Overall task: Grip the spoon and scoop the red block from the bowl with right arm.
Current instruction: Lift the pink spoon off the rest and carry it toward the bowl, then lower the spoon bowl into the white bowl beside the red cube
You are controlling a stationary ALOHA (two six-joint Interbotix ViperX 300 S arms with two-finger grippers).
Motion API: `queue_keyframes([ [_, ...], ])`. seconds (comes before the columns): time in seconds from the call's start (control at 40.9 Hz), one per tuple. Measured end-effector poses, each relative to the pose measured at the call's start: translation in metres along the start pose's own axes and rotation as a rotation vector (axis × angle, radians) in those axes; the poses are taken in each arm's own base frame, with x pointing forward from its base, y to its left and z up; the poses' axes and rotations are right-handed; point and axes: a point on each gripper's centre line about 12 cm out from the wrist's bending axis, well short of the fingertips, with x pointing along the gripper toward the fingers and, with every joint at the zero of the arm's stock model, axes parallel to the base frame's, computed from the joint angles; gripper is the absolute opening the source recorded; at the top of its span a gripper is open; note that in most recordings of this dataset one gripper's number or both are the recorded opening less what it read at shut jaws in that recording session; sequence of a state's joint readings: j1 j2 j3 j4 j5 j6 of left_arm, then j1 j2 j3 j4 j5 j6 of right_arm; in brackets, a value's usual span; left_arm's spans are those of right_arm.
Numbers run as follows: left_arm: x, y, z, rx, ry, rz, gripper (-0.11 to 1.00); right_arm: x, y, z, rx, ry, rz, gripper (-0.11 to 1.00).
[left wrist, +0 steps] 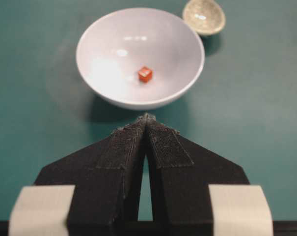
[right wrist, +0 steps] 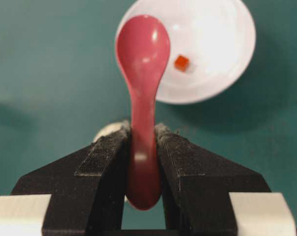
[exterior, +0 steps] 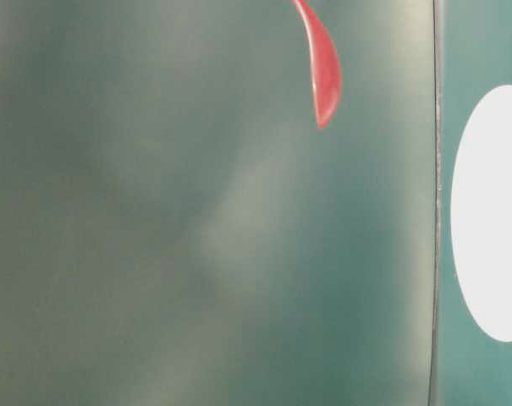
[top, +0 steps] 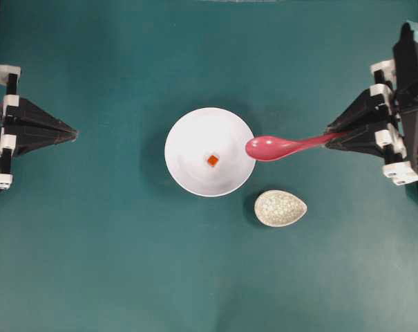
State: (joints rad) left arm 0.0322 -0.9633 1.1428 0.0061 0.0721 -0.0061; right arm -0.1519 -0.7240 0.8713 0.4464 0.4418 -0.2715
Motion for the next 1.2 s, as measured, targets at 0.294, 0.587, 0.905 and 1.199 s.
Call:
queue_keyframes([
  [0.294,0.0,0.0,0.0,0.002,0.0,0.0,0.0,0.013,0.0,0.012,0.002,0.056,0.005,0.25],
  [0.587,0.0,0.0,0.0,0.005,0.002,0.0,0.0,0.035,-0.003,0.022,0.004,0.151,0.01,0.25],
  [0.905,0.0,0.0,0.0,0.006,0.0,0.0,0.0,0.058,-0.007,0.03,0.008,0.224,-0.005,0.25],
  [1.199,0.0,0.0,0.0,0.006,0.0,0.0,0.0,0.07,-0.016,0.032,0.013,0.279,-0.062,0.25],
])
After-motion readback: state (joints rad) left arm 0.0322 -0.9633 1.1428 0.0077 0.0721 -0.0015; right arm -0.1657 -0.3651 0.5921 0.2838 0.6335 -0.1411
